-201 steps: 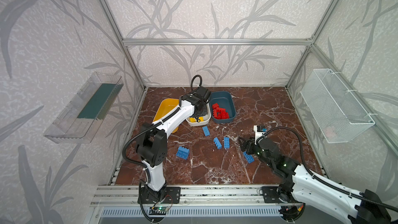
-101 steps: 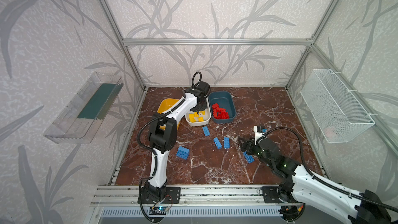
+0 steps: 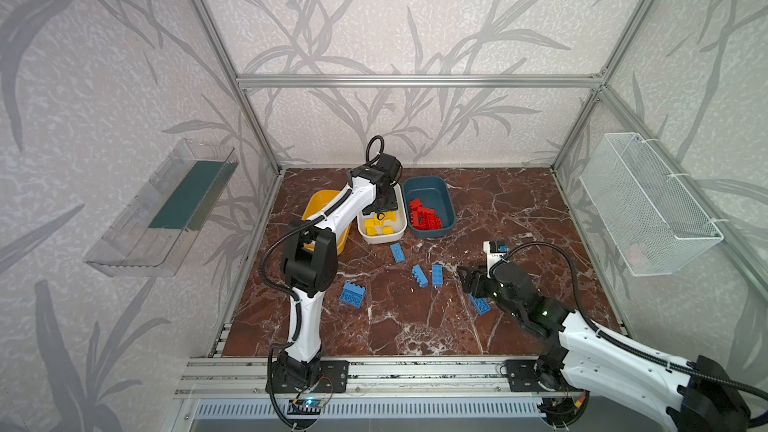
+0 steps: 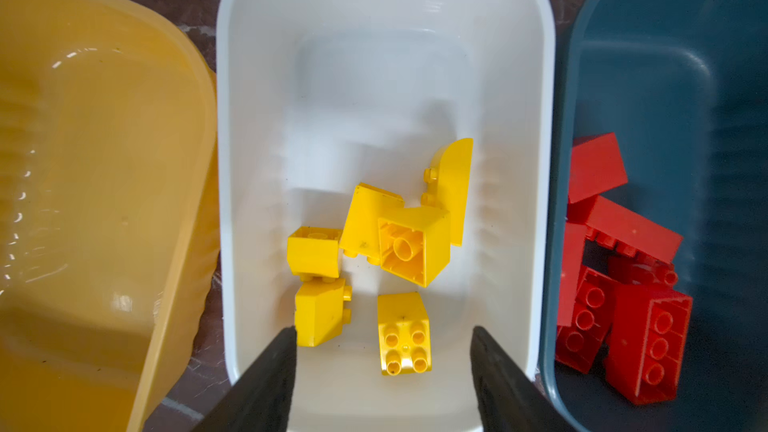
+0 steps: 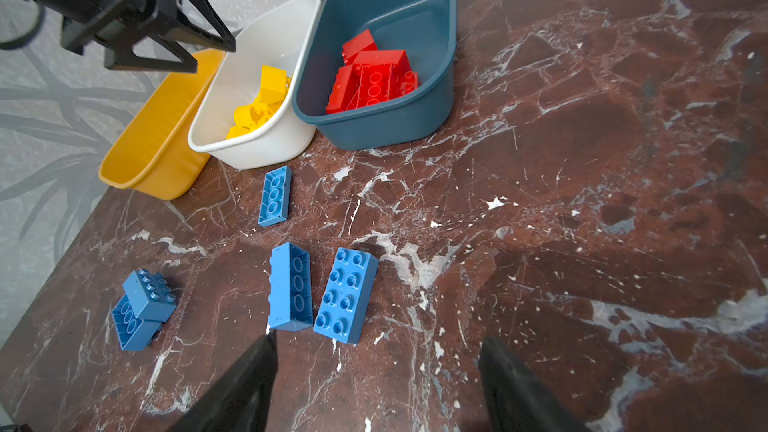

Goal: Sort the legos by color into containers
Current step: 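Withdraw the left gripper while the right gripper lowers over the blue bricks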

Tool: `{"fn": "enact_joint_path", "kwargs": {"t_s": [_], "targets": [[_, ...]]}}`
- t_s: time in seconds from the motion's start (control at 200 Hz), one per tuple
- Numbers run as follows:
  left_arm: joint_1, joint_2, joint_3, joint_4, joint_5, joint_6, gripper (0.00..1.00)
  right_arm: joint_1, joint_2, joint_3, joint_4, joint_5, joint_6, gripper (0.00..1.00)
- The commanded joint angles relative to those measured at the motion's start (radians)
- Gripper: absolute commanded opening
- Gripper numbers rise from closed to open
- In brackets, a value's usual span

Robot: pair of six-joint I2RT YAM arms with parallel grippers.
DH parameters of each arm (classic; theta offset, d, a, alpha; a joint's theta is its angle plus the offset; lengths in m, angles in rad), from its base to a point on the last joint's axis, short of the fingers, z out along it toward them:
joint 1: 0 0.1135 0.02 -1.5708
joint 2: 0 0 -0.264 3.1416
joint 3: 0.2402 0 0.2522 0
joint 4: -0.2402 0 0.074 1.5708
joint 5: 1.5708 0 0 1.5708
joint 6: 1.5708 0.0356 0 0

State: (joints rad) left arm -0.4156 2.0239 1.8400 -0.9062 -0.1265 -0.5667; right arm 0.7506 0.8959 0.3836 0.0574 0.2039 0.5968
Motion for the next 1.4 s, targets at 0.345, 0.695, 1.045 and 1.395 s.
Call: {"fn": "enact_joint_path", "kwargs": {"t_s": [0.345, 0.695, 1.045, 1.395], "targets": [[-0.001, -0.540, -0.336, 0.091, 0.076, 0.024, 0.79, 0.028, 0.158, 0.234, -0.267, 0.000, -0.024, 0.78], [-0.001, -0.908, -0.618, 0.149, 0.113, 0.056, 0.85, 0.095, 0.352, 0.351, -0.341, -0.003, 0.034, 0.76], [-0.001, -1.151, -0.831, 0.129, 0.072, 0.105, 0.85, 0.117, 0.571, 0.478, -0.402, -0.011, 0.092, 0.72], [-0.001, -1.236, -0.914, 0.135, 0.056, 0.126, 0.85, 0.119, 0.745, 0.581, -0.479, -0.030, 0.143, 0.70]]}}
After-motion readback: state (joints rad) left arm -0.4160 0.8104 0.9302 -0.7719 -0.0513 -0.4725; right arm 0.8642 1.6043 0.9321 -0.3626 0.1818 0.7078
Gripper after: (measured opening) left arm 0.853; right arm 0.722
